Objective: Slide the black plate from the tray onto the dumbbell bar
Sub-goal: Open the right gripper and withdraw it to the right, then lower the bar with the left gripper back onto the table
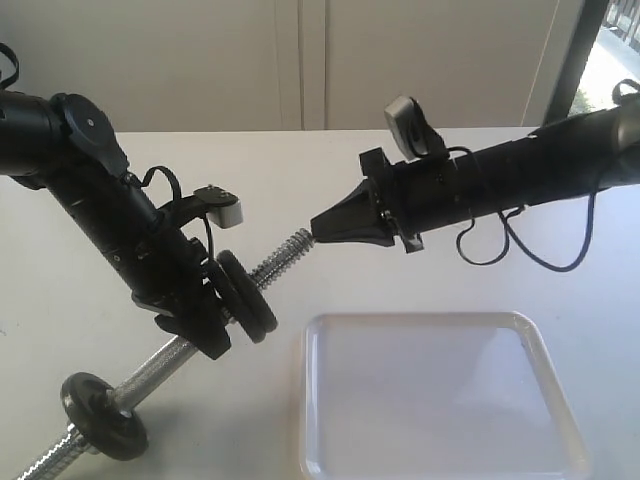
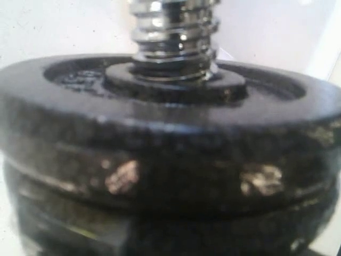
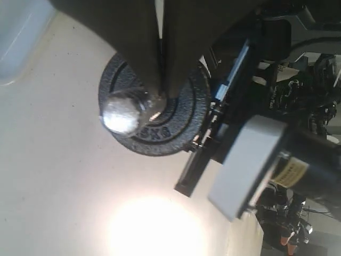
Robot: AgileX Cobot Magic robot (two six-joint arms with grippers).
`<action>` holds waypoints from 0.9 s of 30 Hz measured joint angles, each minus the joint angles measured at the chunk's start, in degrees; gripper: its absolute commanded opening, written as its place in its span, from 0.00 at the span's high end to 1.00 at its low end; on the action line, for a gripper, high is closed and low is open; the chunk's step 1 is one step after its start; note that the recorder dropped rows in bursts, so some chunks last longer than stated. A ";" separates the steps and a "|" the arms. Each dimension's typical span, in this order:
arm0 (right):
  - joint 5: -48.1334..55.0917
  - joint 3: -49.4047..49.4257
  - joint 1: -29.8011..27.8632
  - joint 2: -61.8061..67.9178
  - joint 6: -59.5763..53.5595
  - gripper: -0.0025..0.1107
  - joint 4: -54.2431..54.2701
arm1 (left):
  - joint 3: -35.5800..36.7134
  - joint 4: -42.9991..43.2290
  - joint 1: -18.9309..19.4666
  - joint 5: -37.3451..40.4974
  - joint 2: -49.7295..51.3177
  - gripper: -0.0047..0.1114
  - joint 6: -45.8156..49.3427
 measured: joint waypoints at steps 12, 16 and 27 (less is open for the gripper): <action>-6.70 8.58 -1.51 -21.38 -2.99 0.98 -5.30 | 0.00 0.00 0.00 -0.09 0.00 0.96 -0.22; -13.51 14.65 -1.51 -32.15 -3.25 0.98 -8.60 | 0.71 -0.34 0.00 -1.50 0.00 0.96 -0.58; -20.71 27.82 -1.51 -57.15 -1.20 0.98 -12.27 | 5.44 -3.12 0.00 -13.05 0.00 0.96 -1.55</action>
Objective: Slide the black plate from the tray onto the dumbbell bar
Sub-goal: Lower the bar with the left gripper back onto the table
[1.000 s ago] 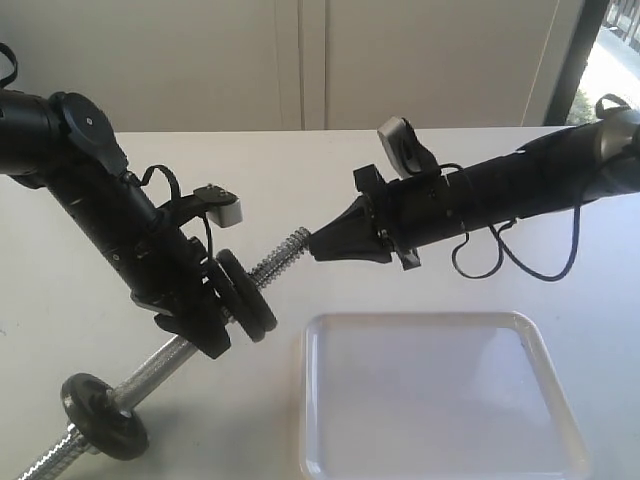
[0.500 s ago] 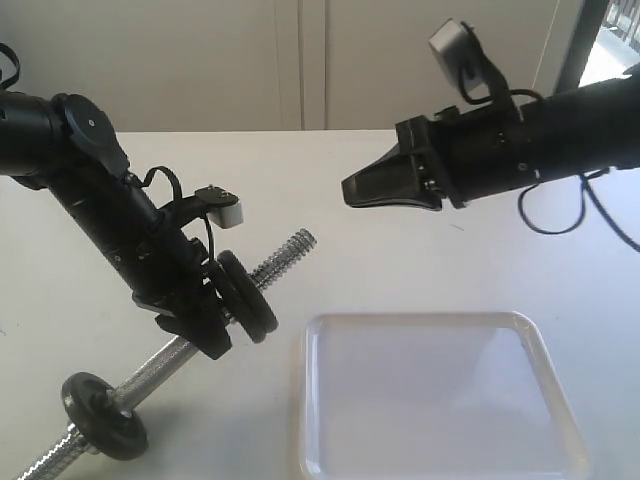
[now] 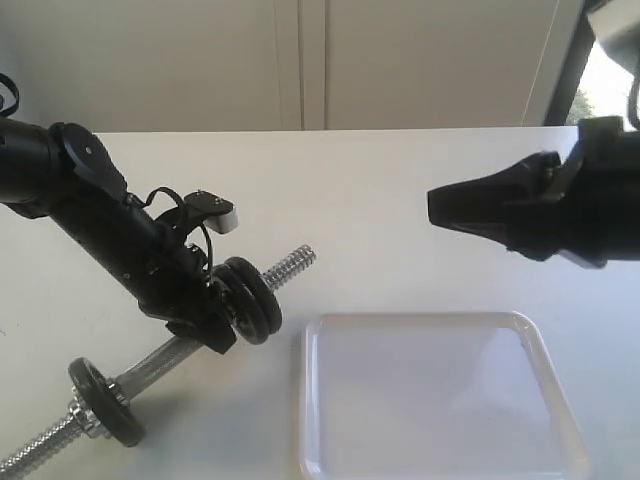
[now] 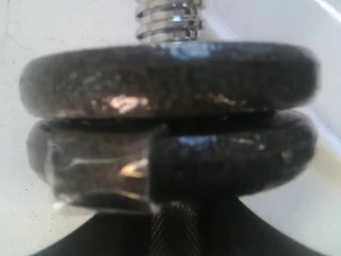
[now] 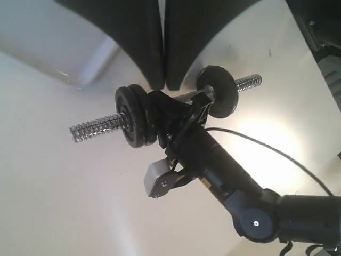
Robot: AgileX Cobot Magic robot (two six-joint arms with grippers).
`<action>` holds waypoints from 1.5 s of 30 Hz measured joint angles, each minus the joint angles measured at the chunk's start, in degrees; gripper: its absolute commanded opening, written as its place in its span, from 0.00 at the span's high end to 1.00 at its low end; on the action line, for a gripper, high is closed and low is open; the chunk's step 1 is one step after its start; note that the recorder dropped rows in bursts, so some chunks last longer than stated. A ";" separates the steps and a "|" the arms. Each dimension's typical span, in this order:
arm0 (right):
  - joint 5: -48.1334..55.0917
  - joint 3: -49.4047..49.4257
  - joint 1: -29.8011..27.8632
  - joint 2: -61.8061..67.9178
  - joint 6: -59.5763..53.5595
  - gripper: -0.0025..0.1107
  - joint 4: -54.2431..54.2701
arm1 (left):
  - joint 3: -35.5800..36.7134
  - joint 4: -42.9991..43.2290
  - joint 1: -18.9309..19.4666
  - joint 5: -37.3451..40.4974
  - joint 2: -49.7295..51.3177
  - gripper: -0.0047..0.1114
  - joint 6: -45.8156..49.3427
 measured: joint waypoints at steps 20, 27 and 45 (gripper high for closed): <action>1.99 3.56 0.00 -7.05 0.58 0.98 -1.16 | 2.15 0.48 0.00 -1.66 0.22 0.69 0.66; 4.78 3.56 0.00 -7.05 0.58 0.98 -1.18 | 1.78 -1.20 0.12 0.42 -0.81 0.48 0.66; 6.54 3.56 0.00 -7.10 0.58 0.98 -1.43 | 1.73 11.13 0.12 6.08 -1.78 0.47 -7.62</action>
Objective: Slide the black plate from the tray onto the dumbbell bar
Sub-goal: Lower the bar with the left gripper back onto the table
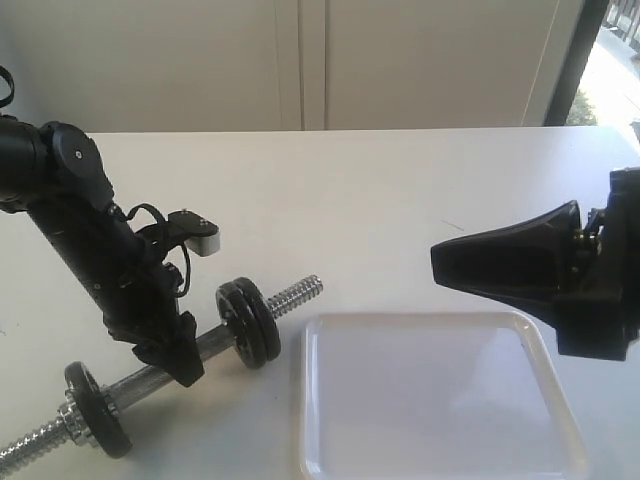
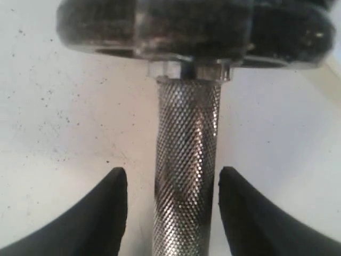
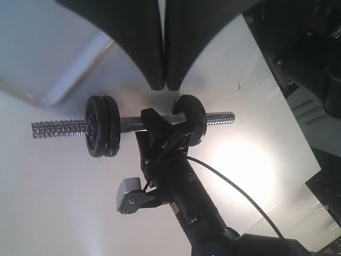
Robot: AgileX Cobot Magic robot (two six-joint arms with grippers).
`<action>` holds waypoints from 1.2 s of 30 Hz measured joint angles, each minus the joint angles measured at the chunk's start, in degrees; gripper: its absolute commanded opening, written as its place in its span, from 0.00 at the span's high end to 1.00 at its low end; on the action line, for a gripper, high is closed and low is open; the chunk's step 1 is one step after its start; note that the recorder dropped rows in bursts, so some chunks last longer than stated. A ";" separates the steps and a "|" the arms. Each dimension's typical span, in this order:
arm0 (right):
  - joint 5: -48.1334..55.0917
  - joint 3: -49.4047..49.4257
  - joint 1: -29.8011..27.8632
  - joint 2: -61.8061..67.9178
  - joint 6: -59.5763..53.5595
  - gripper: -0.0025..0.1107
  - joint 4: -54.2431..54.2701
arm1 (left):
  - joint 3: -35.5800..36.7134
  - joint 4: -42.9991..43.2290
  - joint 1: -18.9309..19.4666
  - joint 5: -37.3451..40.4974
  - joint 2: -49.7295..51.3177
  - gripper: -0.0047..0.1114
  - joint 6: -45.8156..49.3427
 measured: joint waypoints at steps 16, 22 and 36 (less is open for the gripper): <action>0.09 0.00 0.00 0.00 0.10 0.98 0.00 | 1.76 -1.07 0.00 -0.89 0.00 0.96 -1.34; 0.22 0.00 0.00 0.00 0.10 0.98 0.00 | 2.21 -5.38 0.00 -1.10 0.00 0.96 -3.84; 0.22 0.00 0.00 0.00 0.10 0.98 0.00 | 3.26 -6.74 0.00 -4.66 -1.73 0.96 -14.38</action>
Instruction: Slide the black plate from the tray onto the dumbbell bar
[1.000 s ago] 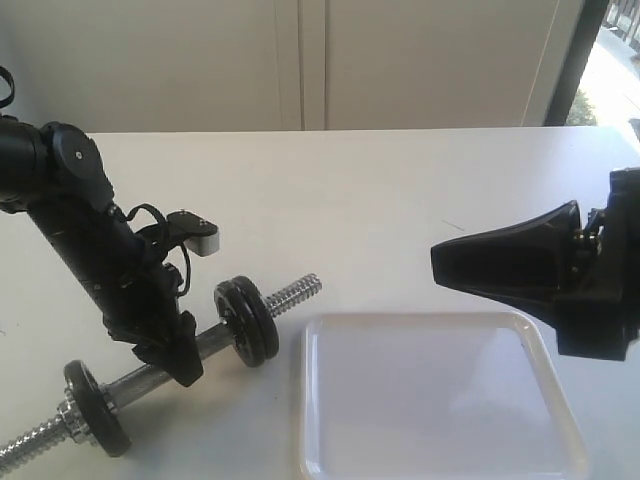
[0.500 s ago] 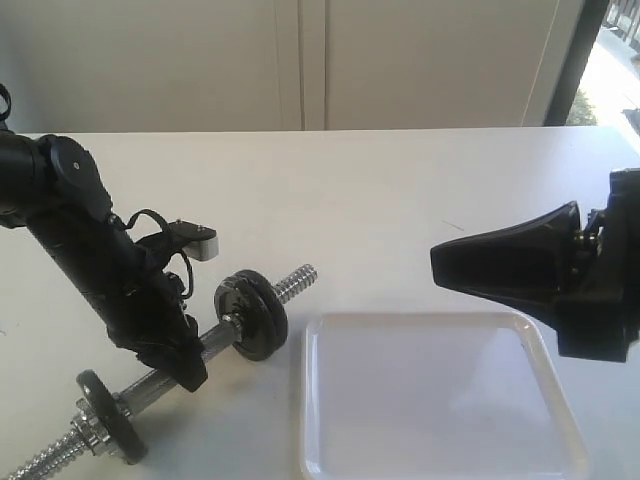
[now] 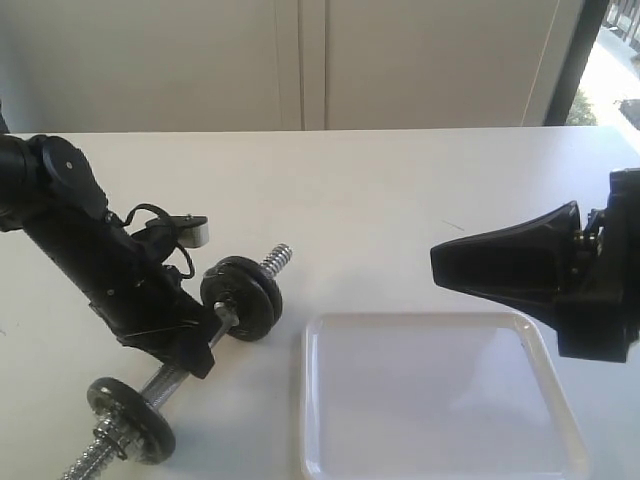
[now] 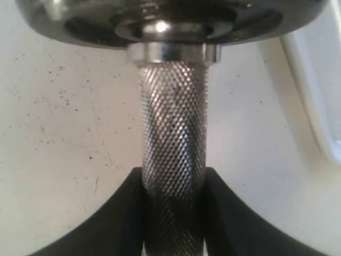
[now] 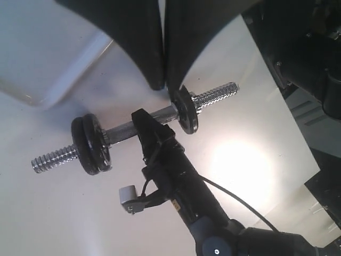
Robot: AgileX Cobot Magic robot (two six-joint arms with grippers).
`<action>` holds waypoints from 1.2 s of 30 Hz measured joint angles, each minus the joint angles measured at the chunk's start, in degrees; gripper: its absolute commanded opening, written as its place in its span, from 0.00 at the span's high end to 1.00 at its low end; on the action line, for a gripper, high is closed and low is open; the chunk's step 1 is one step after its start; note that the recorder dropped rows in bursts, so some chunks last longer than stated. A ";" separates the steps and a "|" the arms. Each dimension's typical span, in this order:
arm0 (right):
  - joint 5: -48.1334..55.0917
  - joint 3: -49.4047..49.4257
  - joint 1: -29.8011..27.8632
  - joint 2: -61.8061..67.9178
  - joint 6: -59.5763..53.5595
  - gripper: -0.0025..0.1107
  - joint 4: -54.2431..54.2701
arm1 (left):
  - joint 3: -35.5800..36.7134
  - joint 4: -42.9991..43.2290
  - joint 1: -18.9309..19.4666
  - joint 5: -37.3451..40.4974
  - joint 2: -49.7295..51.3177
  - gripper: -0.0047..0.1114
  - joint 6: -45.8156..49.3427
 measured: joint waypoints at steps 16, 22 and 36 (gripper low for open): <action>0.00 0.00 0.00 0.00 0.00 0.98 -1.25 | 0.26 -10.43 -0.10 -4.66 0.00 0.96 -0.13; -0.11 0.00 0.00 0.00 -0.09 0.98 -1.25 | 0.26 -12.92 -0.10 -4.79 0.00 0.96 -0.31; -0.11 0.00 0.00 0.00 -0.09 0.98 -1.35 | -1.16 -21.67 -2.81 -3.38 -3.20 0.96 -2.73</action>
